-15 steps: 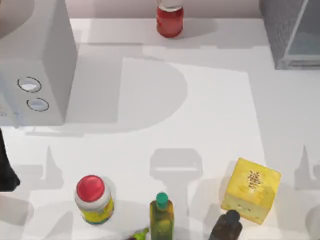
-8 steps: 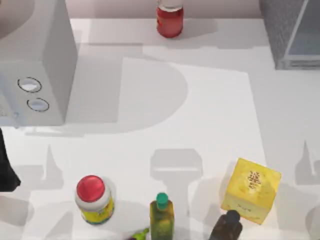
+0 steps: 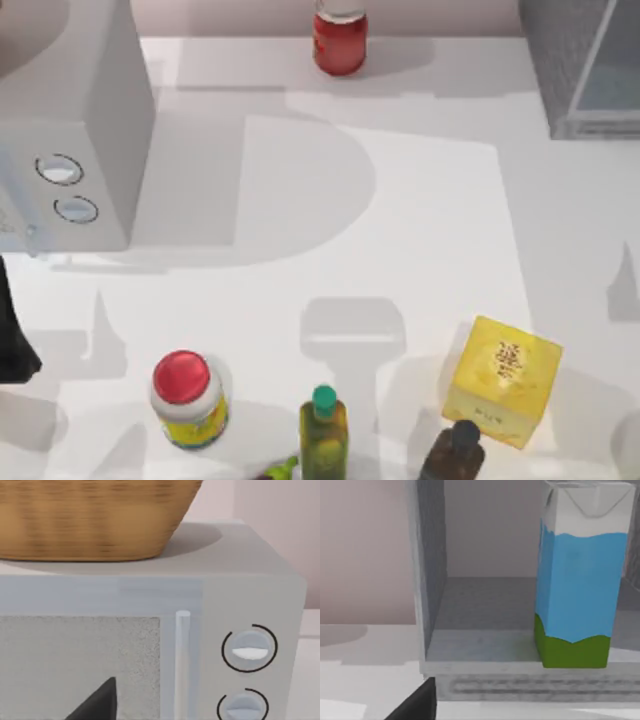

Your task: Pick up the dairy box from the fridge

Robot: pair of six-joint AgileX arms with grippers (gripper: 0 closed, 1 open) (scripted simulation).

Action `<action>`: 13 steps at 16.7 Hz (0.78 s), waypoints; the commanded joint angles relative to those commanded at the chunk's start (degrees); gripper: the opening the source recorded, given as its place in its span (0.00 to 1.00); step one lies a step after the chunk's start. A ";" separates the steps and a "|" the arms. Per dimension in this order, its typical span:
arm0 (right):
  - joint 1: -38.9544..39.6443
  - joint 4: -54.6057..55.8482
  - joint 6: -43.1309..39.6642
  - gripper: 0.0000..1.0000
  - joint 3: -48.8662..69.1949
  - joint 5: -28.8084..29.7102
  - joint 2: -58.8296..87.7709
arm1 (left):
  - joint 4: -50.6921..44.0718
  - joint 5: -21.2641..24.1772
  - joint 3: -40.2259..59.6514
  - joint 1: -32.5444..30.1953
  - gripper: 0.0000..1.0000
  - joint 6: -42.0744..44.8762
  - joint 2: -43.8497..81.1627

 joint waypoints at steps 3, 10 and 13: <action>-4.59 13.88 0.13 1.00 1.59 -4.46 15.18 | 0.00 0.00 0.00 0.00 1.00 0.00 0.00; -13.26 40.27 0.38 1.00 4.60 -12.86 44.74 | 0.00 0.00 0.00 0.00 1.00 0.00 0.00; -15.40 46.84 0.45 1.00 5.34 -14.92 51.93 | 0.00 0.00 0.00 0.00 1.00 0.00 0.00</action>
